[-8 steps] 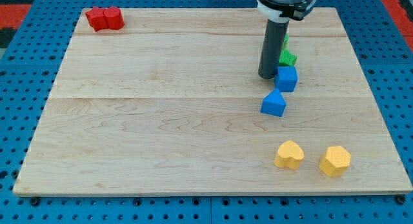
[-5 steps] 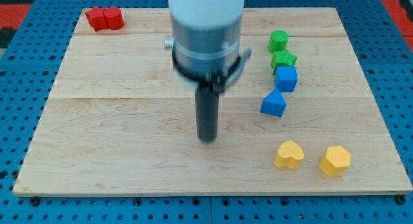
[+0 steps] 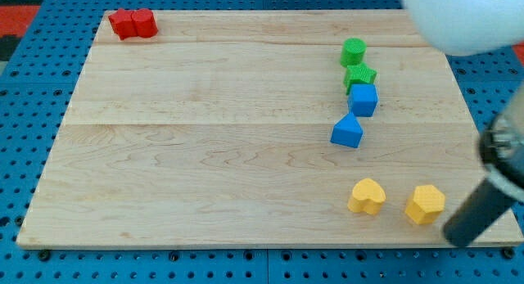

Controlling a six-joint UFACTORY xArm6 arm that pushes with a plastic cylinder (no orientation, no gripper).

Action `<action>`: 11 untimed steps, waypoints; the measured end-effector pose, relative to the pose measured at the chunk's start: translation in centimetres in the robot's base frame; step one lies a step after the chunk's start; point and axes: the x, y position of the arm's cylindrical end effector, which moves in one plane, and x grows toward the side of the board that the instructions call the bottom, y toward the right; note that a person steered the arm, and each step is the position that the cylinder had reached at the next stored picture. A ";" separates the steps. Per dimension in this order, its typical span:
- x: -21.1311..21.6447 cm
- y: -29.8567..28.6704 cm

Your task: Put the yellow blocks at the bottom center of the board

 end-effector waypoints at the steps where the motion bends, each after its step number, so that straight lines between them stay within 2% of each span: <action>1: -2.6 0.7; 2: -5.0 0.1; 3: -5.0 -3.7; 5: -2.5 -1.0; 6: -2.5 -5.1; 8: -7.1 -15.0; 9: -7.9 -15.1; 10: -5.4 -10.4; 11: -4.1 -15.0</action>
